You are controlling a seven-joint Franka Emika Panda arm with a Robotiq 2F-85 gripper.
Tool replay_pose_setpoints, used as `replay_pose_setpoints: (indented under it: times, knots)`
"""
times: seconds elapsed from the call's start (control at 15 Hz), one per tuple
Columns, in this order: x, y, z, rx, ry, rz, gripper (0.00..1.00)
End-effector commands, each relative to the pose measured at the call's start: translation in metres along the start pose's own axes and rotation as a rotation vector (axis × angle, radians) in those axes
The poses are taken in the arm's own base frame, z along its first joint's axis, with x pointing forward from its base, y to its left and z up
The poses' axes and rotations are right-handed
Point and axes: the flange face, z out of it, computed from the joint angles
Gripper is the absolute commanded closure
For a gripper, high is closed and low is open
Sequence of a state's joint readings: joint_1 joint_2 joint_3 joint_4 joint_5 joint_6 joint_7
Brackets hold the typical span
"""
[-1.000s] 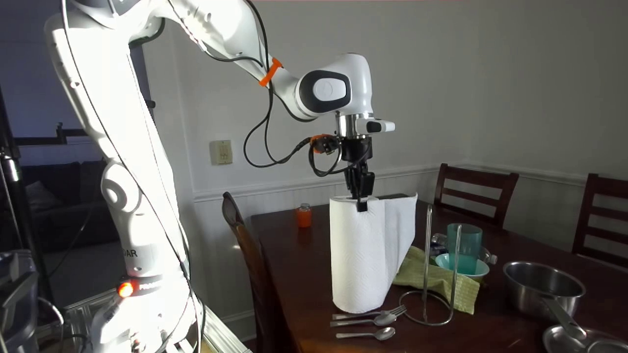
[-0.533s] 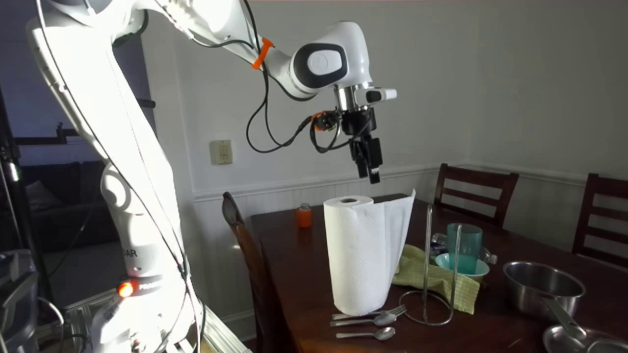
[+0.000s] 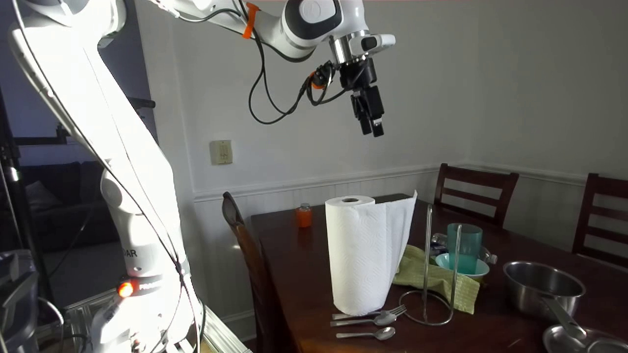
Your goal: Remove the paper towel roll from the handle
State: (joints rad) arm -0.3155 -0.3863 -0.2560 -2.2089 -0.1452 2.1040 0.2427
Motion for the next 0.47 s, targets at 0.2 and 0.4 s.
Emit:
replay_pose_setpoints:
  times: [0.2, 0.4]
  knots:
    - [0.0025, -0.0014, -0.0010, -0.003, -0.002, -0.002, 0.00]
    - [0.0026, -0.0018, 0.0003, -0.004, -0.005, -0.002, 0.00]
